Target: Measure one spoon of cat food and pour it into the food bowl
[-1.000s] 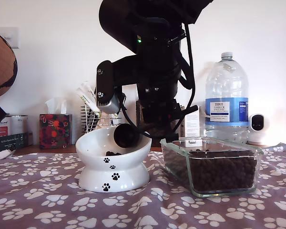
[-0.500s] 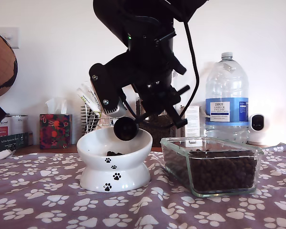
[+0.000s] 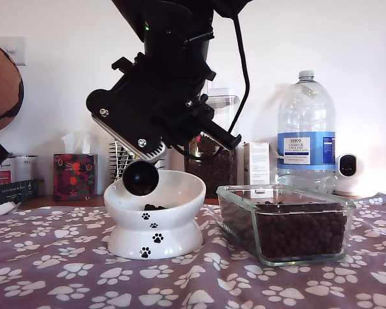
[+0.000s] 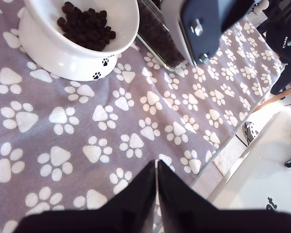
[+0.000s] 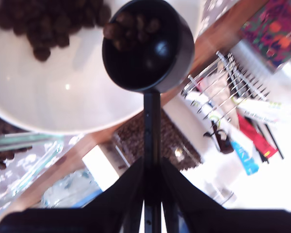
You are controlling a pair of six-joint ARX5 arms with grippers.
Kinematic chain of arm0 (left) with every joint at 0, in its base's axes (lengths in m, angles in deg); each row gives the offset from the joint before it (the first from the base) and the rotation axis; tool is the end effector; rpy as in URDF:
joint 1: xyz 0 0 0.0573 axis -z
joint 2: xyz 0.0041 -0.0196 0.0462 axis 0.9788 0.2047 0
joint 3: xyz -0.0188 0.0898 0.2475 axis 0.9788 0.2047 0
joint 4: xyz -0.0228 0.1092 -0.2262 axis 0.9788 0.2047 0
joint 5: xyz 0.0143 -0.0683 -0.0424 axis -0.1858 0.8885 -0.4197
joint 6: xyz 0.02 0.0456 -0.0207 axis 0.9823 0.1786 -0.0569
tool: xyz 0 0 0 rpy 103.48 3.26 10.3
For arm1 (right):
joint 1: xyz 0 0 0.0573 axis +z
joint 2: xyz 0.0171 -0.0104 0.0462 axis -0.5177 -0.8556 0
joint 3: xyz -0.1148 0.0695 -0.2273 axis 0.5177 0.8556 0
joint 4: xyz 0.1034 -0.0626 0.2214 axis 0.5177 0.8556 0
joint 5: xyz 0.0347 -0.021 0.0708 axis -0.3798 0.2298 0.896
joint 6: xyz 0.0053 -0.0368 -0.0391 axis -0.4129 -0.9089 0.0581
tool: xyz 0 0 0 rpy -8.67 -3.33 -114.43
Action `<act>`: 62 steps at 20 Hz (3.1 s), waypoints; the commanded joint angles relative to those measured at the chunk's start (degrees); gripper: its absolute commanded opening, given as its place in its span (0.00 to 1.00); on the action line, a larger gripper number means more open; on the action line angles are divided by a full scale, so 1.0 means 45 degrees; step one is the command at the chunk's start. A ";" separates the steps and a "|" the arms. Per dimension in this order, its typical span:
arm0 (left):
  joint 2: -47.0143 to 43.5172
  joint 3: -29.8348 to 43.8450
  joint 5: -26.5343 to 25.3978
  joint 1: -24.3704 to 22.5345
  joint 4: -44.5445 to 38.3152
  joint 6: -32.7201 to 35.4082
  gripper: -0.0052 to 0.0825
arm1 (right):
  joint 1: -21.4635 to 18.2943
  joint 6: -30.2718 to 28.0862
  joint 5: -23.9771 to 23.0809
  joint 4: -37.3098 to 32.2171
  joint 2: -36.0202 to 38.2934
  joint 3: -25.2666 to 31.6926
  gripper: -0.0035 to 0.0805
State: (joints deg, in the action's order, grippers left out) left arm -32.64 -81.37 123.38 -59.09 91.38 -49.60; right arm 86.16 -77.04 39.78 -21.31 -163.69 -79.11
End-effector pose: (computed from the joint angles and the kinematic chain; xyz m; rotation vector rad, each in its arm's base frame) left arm 0.1156 -0.0584 0.1911 -0.2920 0.8533 -0.8553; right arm 0.2388 0.3064 0.2064 -2.3917 0.0854 0.5999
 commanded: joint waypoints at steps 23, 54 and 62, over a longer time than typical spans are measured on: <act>0.0107 0.0034 0.0068 0.0049 -0.0107 -0.0170 0.04 | -0.0831 -0.0306 -0.1171 -0.1617 -0.0219 -0.0146 0.03; 0.0107 0.0034 0.0063 0.0044 -0.0146 -0.0170 0.04 | -0.0219 0.0253 -0.1938 -0.1627 -0.0214 -0.0146 0.03; 0.0107 0.0034 0.0068 0.0049 -0.0170 -0.0175 0.04 | -0.0160 0.0476 -0.1685 -0.1899 -0.0214 -0.0146 0.03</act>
State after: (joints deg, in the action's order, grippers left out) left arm -32.38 -81.37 123.57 -59.09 91.03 -50.19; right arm 84.89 -75.95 31.76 -29.10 -164.04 -79.44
